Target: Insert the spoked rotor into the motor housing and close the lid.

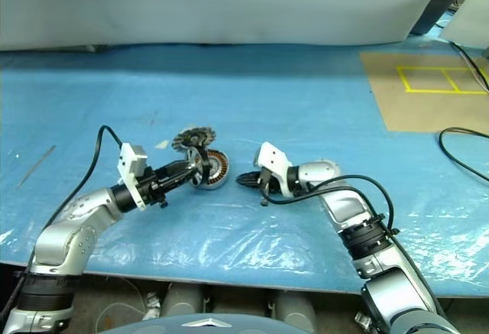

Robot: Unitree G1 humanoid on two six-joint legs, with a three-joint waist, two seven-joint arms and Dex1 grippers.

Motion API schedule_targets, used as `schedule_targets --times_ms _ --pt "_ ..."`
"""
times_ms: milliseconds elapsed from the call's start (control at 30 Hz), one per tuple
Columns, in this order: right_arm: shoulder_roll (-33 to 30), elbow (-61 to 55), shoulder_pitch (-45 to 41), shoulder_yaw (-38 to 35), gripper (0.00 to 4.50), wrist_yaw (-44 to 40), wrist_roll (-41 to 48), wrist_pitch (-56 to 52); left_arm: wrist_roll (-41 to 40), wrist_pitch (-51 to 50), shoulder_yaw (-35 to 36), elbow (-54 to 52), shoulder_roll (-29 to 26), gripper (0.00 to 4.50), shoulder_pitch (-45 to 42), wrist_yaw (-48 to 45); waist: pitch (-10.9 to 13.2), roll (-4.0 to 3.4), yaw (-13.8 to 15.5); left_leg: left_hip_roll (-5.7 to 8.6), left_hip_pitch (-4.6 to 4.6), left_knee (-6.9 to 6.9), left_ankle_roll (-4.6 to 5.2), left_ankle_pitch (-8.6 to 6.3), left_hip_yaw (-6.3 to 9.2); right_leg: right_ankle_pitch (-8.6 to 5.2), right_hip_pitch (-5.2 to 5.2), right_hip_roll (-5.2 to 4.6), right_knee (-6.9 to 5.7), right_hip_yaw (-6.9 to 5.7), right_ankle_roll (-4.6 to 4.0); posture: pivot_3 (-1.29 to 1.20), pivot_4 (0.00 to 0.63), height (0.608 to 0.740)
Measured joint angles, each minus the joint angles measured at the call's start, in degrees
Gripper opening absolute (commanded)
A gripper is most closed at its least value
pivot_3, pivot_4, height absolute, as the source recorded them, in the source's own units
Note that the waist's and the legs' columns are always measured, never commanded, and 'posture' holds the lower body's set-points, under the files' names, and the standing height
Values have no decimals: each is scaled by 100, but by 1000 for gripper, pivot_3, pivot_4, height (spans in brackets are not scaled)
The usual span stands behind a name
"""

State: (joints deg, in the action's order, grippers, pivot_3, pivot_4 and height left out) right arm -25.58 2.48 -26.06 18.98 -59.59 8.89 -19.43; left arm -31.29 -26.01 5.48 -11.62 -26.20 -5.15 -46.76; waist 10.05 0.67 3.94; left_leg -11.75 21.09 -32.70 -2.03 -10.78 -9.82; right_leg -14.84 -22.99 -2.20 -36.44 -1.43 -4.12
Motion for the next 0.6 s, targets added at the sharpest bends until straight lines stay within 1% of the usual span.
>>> schedule_targets --times_ms 233,600 --pt "-3 0 0 0 0 54 -1 -2 54 -5 -66 79 30 1321 -131 76 0 0 0 0 0 -3 0 0 1 -3 0 0 -5 0 -5 0 150 740" --pt "-3 0 -14 0 0 103 -21 -2 179 47 -140 130 -187 1321 -154 25 -1 -1 -4 0 -3 -4 0 0 2 -2 0 0 -9 1 -3 0 150 740"
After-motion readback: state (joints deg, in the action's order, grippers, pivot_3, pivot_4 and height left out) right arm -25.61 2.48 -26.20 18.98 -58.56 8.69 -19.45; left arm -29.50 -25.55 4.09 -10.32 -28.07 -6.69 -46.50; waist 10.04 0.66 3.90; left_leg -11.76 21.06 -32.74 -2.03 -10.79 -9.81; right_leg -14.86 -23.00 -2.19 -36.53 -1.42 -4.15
